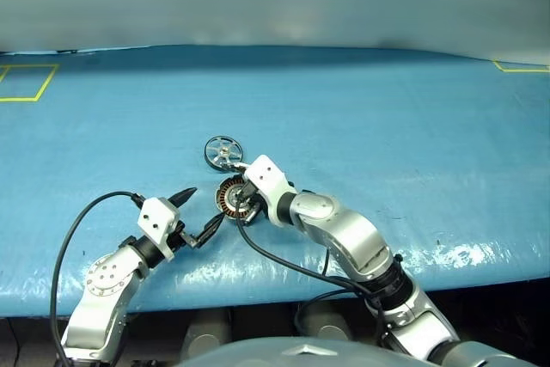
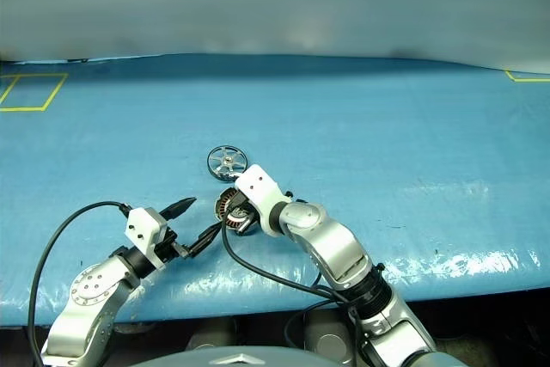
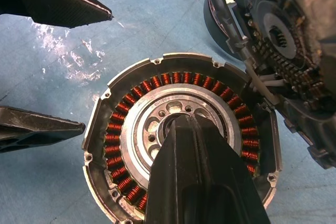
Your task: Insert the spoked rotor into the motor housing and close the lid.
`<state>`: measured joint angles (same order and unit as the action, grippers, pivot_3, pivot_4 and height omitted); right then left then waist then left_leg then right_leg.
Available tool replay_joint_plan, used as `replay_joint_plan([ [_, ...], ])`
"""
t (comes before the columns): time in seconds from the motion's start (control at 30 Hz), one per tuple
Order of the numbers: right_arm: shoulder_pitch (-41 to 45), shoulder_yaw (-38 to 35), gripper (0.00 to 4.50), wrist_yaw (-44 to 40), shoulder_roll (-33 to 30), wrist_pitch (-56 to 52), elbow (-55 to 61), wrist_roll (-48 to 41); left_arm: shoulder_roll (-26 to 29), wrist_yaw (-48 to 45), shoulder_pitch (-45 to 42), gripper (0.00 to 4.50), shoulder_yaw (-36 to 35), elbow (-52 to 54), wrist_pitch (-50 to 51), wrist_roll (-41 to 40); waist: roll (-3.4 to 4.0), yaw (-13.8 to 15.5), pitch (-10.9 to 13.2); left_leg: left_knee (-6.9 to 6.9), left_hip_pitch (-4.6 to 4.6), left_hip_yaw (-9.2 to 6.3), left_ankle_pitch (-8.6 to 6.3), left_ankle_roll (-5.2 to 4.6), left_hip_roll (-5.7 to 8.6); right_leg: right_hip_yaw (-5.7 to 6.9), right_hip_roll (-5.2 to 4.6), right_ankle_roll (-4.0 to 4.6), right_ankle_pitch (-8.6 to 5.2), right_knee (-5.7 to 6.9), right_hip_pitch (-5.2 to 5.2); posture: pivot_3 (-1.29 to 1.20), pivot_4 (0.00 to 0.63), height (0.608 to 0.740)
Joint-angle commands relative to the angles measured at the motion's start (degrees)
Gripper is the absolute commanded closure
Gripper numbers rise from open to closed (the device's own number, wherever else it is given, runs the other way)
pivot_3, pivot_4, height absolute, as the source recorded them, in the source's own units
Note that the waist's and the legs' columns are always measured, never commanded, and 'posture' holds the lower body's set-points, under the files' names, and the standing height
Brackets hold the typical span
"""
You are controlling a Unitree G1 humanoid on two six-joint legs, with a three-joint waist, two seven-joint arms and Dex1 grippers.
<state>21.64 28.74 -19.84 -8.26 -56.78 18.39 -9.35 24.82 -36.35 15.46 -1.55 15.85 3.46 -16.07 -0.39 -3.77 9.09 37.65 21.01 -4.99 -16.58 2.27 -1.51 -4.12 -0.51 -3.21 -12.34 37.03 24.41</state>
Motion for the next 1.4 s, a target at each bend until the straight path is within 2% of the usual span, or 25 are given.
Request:
replay_joint_plan([
  [0.03, 0.1, 0.7, 4.48, -0.8, 0.1, 0.3, 2.5, -0.3, 0.1, -0.1, -0.3, 0.0, -0.2, 0.1, -0.9, 0.4, 0.0, 0.0, 0.0, 0.0, 0.0, 0.0, 0.0, 0.0, 0.0, 0.0, 0.0, 0.0, 0.0, 0.0, 0.0, 0.0, 0.15, 0.74],
  [0.37, -0.6, 2.3, 4.48, -3.3, -1.2, 2.0, 2.6, -0.6, 0.2, -0.2, -0.5, 0.0, -0.1, -0.1, -0.7, 0.5, 0.0, -0.1, 0.0, 0.0, -0.01, 0.0, 0.0, 0.0, 0.0, 0.0, 0.01, 0.0, 0.0, 0.0, 0.0, 0.0, 0.15, 0.74],
  [0.6, -1.3, 1.5, 4.48, -1.7, -0.3, 5.7, 0.3, 1.2, 0.1, -0.1, -0.3, 0.0, 0.0, 0.0, -0.5, 0.6, 0.0, -0.1, 0.0, 0.0, -0.01, 0.0, 0.0, 0.0, 0.0, 0.0, 0.0, 0.0, 0.0, 0.0, 0.0, 0.0, 0.15, 0.74],
  [1.4, -2.5, -0.5, 4.48, -1.0, -1.8, 2.8, 3.8, 2.1, 0.1, -0.1, -0.8, 0.0, 0.4, -0.4, -0.3, 0.7, 0.0, 0.2, 0.0, 0.04, -0.01, 0.0, 0.0, 0.0, 0.01, 0.0, -0.01, -0.01, 0.0, 0.01, -0.02, 0.0, 0.15, 0.74],
])
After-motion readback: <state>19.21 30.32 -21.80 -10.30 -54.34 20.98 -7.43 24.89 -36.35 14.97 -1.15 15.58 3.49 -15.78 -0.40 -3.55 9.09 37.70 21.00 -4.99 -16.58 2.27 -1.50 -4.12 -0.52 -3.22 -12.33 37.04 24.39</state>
